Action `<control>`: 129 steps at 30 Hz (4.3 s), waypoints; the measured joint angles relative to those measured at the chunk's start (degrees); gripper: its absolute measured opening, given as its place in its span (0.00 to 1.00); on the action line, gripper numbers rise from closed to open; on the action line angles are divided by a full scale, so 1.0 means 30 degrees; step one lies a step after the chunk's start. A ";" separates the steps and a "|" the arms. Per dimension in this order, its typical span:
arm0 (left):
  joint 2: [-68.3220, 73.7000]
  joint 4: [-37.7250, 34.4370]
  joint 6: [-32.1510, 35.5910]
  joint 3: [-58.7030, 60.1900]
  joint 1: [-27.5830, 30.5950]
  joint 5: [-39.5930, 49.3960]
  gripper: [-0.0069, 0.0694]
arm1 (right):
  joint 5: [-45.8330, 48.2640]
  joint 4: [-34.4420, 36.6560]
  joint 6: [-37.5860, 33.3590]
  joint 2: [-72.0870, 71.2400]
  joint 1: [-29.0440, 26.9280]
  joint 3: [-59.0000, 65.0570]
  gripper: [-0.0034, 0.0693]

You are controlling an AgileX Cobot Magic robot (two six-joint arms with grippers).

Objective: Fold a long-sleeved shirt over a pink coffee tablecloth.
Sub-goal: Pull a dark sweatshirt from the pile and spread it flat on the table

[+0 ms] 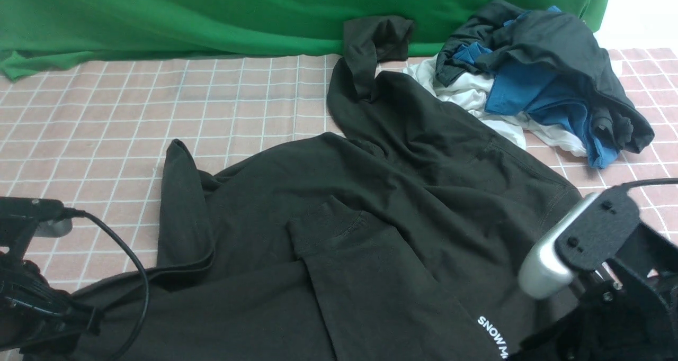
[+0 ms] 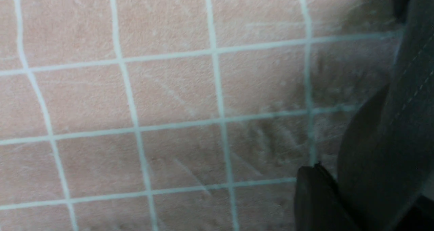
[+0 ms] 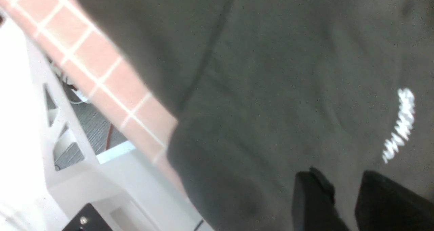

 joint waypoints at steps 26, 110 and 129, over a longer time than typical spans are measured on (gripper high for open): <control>0.3711 -0.8704 0.6083 -0.7930 0.0000 -0.0507 0.14 | -0.2448 -0.0228 -0.1482 0.0220 0.0317 0.0000 0.37; 1.3091 0.1578 0.3512 -1.6076 0.0952 -0.0924 0.37 | -0.3247 -0.2051 0.0683 0.0433 0.0317 0.0000 0.37; 1.2634 -0.3561 1.3087 -1.2397 0.2244 -0.2196 0.75 | -0.3545 -0.2088 0.1157 0.0433 0.0317 0.0000 0.37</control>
